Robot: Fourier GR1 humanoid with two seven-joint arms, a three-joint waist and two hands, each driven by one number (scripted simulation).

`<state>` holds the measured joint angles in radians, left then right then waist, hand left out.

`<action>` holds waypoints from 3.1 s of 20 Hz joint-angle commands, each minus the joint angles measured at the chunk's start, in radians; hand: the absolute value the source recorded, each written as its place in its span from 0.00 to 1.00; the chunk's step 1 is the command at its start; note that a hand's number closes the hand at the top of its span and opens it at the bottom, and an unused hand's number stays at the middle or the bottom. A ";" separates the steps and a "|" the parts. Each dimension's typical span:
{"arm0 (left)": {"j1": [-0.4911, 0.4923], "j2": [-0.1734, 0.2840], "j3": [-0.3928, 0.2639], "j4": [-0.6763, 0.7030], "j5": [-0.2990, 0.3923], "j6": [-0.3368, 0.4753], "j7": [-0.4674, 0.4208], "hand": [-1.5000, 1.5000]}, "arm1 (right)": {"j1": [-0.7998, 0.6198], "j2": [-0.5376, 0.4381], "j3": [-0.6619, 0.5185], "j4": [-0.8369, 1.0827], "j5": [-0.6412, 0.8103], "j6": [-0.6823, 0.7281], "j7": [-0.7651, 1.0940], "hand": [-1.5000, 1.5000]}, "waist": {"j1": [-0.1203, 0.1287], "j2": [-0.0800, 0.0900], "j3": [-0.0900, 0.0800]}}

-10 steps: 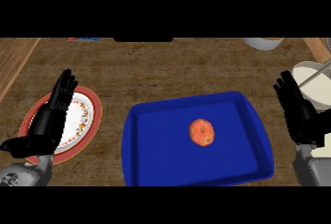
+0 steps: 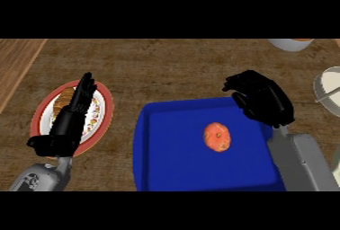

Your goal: Pick the squash from the tray and place it in the tiered basket

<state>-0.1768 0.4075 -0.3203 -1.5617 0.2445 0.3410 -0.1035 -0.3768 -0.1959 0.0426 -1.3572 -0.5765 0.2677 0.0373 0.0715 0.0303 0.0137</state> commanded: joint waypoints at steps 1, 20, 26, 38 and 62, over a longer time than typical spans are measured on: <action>-0.010 -0.029 -0.031 0.000 -0.008 0.008 0.021 0.50 | -0.031 0.077 0.072 0.086 -0.223 0.249 0.109 0.00 | 0.040 0.012 0.000; -0.053 -0.091 -0.042 0.069 -0.074 0.107 0.079 0.50 | -0.375 -0.448 -0.135 -0.073 -0.032 1.040 0.072 0.00 | -0.046 -0.019 -0.008; -0.038 -0.098 -0.047 0.073 -0.085 0.108 0.067 0.50 | -0.365 -0.401 -0.133 -0.305 0.228 1.036 0.040 0.00 | -0.038 -0.015 -0.008; -0.080 -0.134 -0.033 0.103 -0.106 0.097 0.086 0.50 | -0.286 -0.275 0.037 -0.454 0.653 0.967 -0.168 0.00 | -0.041 -0.015 -0.011; -0.030 -0.148 0.015 0.042 -0.153 0.058 0.125 0.50 | -0.233 -0.574 0.408 -0.234 1.199 0.417 -0.733 0.00 | -0.060 -0.027 -0.013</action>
<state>-0.1834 0.2585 -0.3358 -1.5373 0.0868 0.4200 0.0163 -0.5942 -0.7491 0.4267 -1.6471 0.5766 0.6651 -0.5151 0.0191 0.0052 0.0011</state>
